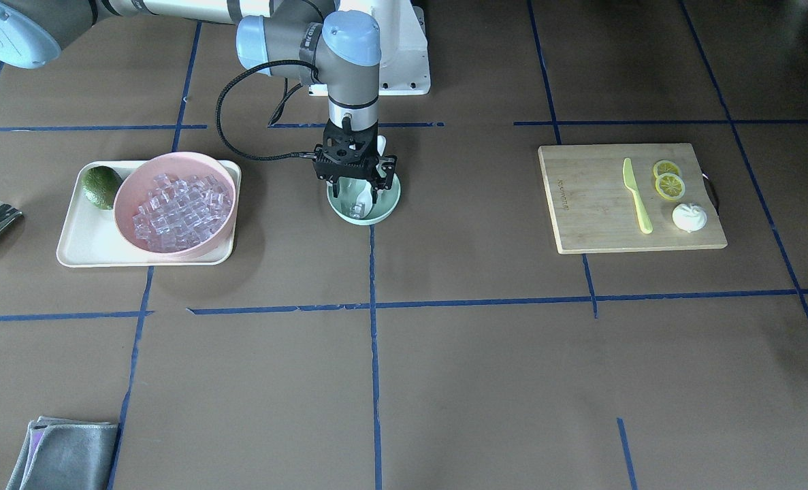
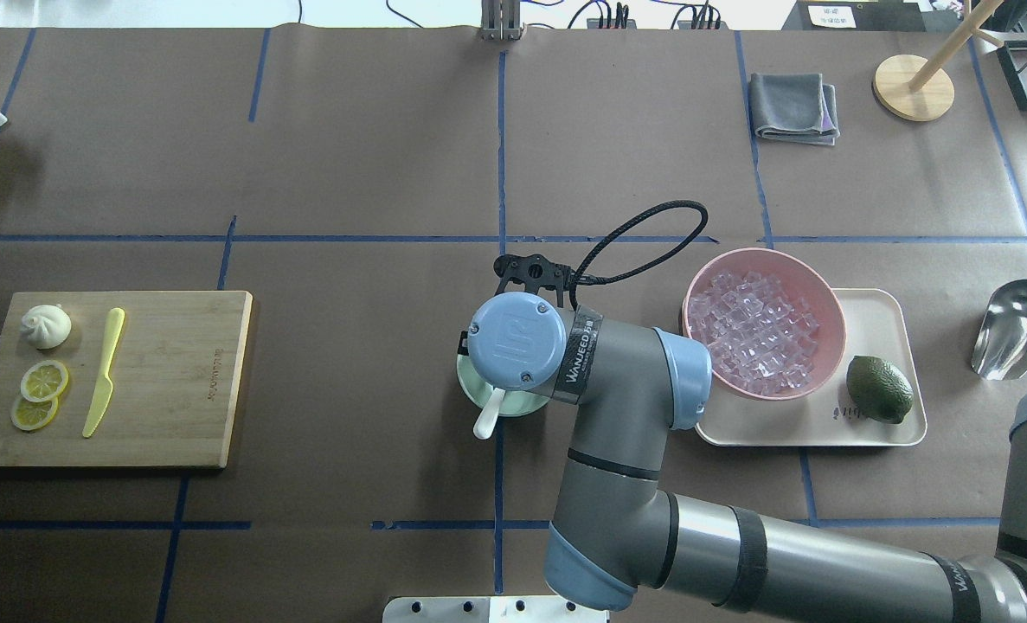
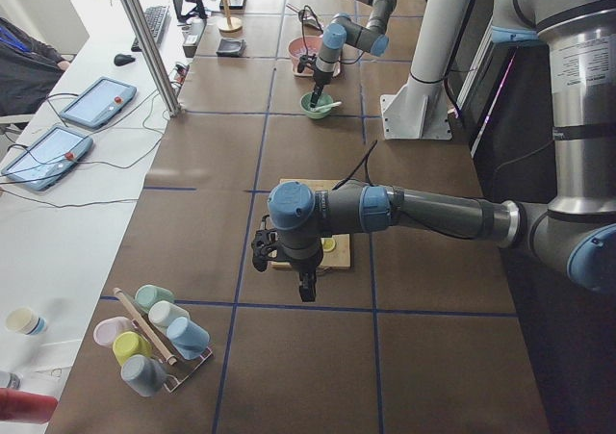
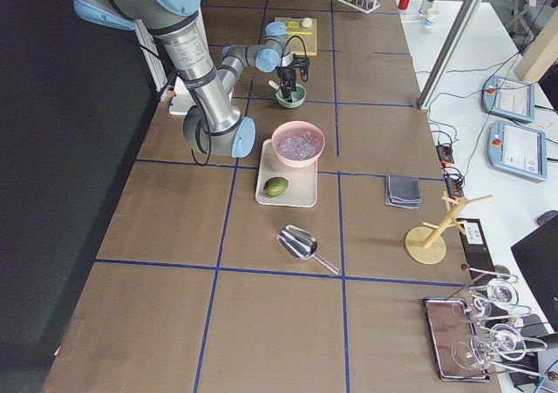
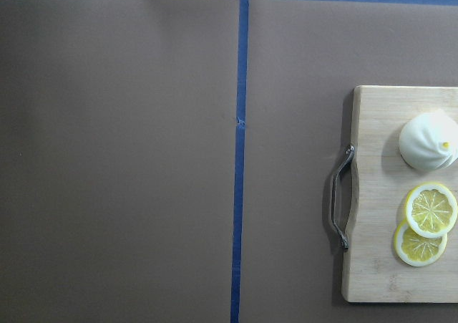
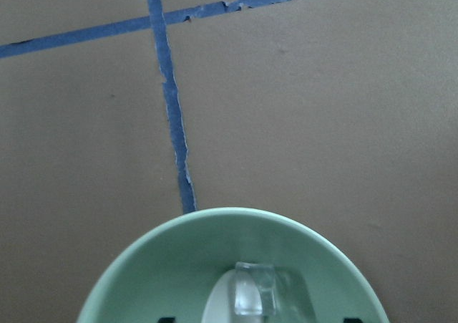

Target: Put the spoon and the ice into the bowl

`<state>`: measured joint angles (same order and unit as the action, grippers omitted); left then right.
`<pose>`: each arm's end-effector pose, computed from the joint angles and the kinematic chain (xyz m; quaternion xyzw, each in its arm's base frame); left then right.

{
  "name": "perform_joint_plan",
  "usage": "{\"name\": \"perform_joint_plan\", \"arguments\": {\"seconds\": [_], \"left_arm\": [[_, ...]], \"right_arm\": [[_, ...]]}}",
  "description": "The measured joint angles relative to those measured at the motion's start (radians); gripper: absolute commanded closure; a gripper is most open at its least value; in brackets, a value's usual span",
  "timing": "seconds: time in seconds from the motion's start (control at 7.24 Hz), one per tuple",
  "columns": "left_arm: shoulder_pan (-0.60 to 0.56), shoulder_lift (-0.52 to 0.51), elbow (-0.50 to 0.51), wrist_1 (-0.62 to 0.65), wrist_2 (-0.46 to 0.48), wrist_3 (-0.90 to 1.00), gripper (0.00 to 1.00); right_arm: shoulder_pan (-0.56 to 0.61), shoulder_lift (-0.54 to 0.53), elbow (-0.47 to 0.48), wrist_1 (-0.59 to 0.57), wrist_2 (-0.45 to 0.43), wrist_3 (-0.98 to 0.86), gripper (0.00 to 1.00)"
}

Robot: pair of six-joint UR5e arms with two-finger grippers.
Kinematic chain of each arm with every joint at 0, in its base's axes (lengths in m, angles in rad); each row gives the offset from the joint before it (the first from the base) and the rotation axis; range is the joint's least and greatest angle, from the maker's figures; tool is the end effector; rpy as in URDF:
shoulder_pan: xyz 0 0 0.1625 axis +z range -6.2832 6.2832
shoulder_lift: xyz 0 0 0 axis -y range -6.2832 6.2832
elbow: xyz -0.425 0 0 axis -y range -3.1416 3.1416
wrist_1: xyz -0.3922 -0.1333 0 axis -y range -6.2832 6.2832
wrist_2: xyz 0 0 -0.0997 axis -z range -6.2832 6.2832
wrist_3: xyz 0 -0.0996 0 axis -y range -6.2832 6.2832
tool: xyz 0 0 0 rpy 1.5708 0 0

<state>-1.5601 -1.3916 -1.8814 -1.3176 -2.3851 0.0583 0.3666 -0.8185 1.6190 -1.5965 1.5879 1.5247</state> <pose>-0.0565 -0.4044 0.6093 -0.0465 0.3965 0.0075 0.9168 -0.6104 -0.3753 0.1927 0.0697 -0.3714 0.1445 0.9145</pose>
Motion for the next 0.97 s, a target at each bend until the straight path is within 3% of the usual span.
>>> {"name": "perform_joint_plan", "arguments": {"seconds": [0.41, 0.69, 0.97], "left_arm": [[0.000, -0.002, -0.003, -0.002, 0.000, 0.000, 0.00], [-0.001, 0.003, -0.004, -0.001, 0.001, 0.000, 0.00], [-0.001, 0.011, -0.005, -0.002, 0.003, 0.000, 0.00]], "right_arm": [[0.105, 0.010, 0.113, -0.090, 0.132, -0.084, 0.00], [0.225, -0.025, 0.186, -0.189, 0.237, -0.263, 0.00], [0.404, -0.145, 0.233, -0.207, 0.384, -0.551, 0.00]]}}
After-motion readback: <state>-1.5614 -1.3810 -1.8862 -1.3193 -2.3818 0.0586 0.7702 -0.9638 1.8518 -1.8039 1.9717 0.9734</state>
